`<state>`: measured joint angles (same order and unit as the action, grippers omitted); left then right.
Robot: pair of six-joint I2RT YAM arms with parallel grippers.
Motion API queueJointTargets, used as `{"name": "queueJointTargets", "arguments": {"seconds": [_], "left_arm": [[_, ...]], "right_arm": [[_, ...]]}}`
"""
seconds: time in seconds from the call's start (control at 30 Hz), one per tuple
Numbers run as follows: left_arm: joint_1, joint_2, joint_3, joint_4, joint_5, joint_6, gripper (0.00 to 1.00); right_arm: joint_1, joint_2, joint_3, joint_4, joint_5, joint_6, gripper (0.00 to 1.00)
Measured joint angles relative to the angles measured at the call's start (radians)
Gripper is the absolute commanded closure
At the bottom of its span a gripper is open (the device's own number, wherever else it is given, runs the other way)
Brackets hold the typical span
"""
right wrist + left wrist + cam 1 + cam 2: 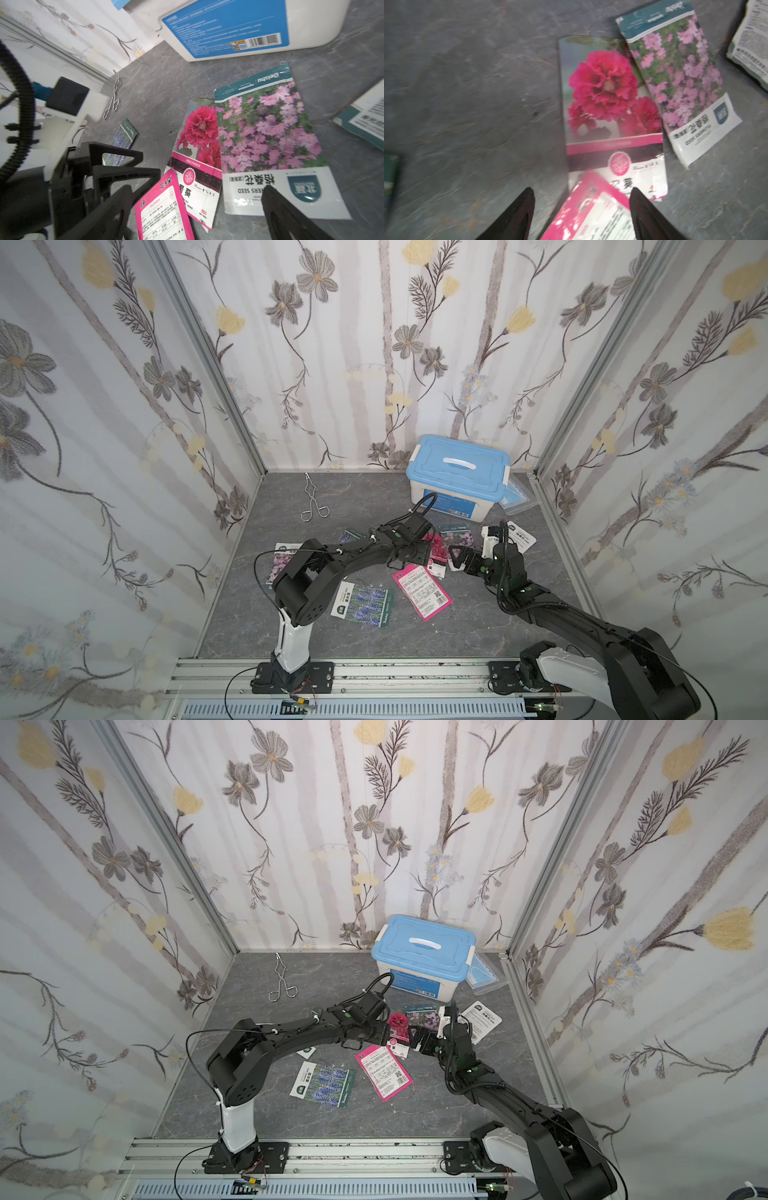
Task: Arrange the seed packets in a row
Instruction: Pick up the seed packet from the center of the board.
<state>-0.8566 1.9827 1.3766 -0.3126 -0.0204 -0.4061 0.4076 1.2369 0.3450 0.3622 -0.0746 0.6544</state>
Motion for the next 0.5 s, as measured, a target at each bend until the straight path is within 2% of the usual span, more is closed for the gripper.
{"name": "queueJointTargets", "arguments": {"seconds": [0.13, 0.23, 0.5], "left_arm": [[-0.052, 0.130, 0.120, 0.057, 0.031, -0.049, 0.26], [-0.057, 0.186, 0.182, 0.095, 0.040, -0.075, 0.26], [-0.060, 0.272, 0.277, 0.117, 0.060, -0.108, 0.26]], "right_arm": [[-0.082, -0.060, -0.042, -0.021, 0.018, 0.011, 0.04], [-0.143, -0.064, -0.065, -0.029, 0.014, 0.011, 0.05], [-0.213, 0.092, -0.054, 0.007, -0.093, 0.027, 0.18]]}}
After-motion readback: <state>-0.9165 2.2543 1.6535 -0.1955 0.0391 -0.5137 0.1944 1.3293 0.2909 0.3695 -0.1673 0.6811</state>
